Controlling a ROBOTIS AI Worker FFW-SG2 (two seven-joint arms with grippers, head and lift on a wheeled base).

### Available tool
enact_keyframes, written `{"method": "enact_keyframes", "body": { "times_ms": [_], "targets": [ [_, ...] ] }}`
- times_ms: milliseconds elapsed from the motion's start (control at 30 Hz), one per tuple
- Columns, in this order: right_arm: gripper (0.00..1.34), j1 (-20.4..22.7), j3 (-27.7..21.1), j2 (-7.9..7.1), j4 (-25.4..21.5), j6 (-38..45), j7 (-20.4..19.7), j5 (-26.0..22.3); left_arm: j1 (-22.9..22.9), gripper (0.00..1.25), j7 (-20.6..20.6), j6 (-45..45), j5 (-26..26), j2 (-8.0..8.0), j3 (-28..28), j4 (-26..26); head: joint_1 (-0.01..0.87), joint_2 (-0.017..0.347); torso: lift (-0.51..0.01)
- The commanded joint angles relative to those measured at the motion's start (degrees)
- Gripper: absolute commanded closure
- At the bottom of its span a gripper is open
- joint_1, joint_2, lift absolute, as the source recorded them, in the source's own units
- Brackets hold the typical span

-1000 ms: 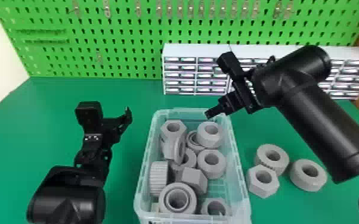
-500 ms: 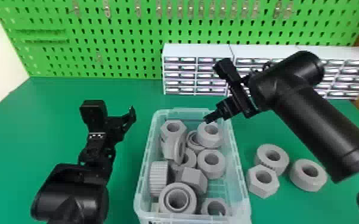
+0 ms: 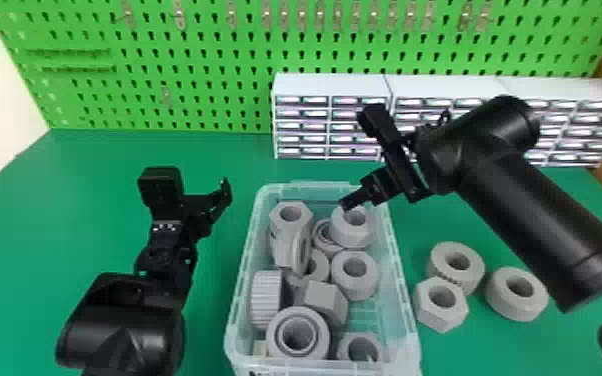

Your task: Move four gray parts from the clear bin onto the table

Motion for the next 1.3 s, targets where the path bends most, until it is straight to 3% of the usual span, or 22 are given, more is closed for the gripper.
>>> {"method": "enact_keyframes", "body": {
  "times_ms": [0,367,1267],
  "targets": [
    [0.53,0.17,1.42,-0.14,0.01,-0.07,0.02,-1.78,0.00,0.18,0.00,-0.09,0.11,0.00,-0.02,0.00,0.693,0.072,-0.052],
    [0.53,0.70,3.79,-0.05,0.01,-0.07,0.02,-4.25,0.00,0.18,0.00,-0.35,0.20,0.00,-0.11,0.00,0.693,0.072,-0.052],
    [0.53,0.96,4.23,-0.14,1.86,-1.56,0.02,-4.33,-0.53,0.18,0.00,-0.35,0.20,0.00,-0.37,0.18,0.693,0.072,-0.052]
  ]
}}
